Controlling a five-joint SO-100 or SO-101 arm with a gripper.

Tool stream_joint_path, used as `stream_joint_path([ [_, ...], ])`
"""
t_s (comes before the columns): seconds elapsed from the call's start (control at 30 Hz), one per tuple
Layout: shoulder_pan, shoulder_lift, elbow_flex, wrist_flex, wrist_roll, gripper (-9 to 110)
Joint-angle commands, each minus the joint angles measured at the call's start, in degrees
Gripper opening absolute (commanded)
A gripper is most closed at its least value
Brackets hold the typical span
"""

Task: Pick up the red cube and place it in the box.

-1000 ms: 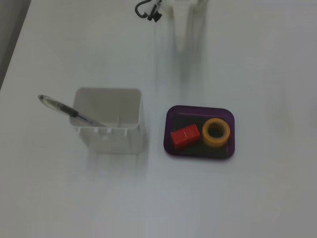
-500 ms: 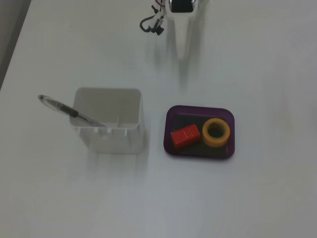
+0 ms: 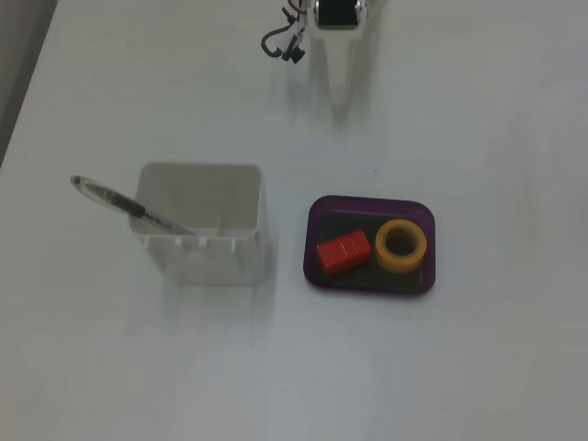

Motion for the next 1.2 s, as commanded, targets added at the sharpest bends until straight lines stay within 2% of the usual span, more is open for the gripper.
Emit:
stream_joint_path([
  [0.0,-0.09,4.66,0.26,0.35,0.18,0],
  [1.17,-0.09,4.66,0.44,-0.44,0.0,0],
])
